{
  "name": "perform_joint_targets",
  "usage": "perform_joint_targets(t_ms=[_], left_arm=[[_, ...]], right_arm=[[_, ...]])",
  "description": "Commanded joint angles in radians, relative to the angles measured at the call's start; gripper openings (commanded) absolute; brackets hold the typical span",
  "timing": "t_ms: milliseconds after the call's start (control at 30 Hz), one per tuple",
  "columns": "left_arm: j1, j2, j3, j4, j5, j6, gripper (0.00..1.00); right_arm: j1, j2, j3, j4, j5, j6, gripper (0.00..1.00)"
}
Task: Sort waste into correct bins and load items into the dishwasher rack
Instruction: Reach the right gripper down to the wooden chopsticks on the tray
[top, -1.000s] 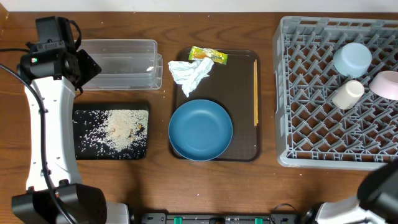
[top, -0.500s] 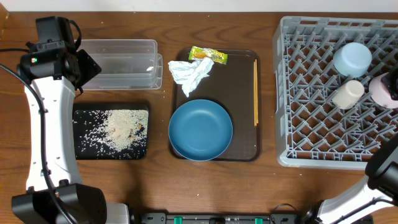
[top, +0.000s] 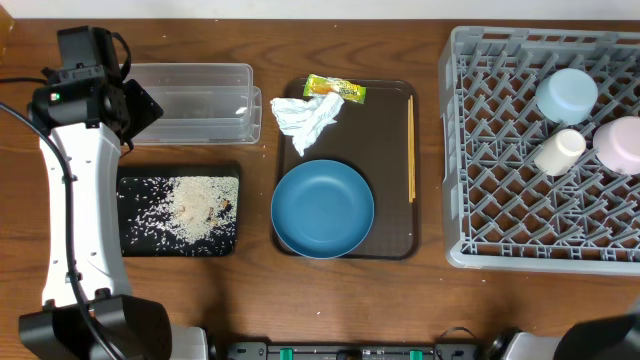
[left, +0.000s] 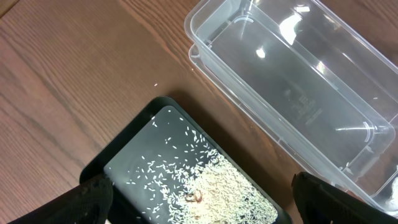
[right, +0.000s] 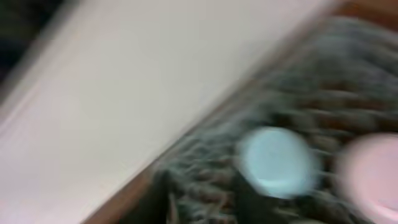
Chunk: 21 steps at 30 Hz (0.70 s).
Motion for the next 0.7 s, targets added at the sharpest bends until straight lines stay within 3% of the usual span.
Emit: perform_joint_targets(t_ms=[0,67,233,467,533,667], left_arm=[[0.005,-0.002,0.012,-0.004,-0.005,-0.006,0.95],[0.004,-0.002,0.012,-0.004,-0.005,-0.006,0.95],[0.004,-0.002,0.012,-0.004,-0.005,-0.006,0.95],[0.005,-0.002,0.012,-0.004,-0.005,-0.006,0.95],[0.004,-0.002,0.012,-0.004,-0.005,-0.006,0.95],[0.004,-0.002,0.012,-0.004,-0.005,-0.006,0.95]], right_arm=[[0.135,-0.016,0.002,0.000,-0.203,-0.048,0.54],[0.222,-0.015,0.002,-0.006,-0.196,-0.123,0.59],[0.449,0.023,0.065,-0.141,0.073,-0.182,0.54],[0.671,0.238,0.441,-0.575,0.264,-0.351,0.64],[0.721,0.313,0.535,-0.686,0.322,-0.360,0.70],[0.807,0.415,0.583,-0.745,0.322,-0.379,0.94]])
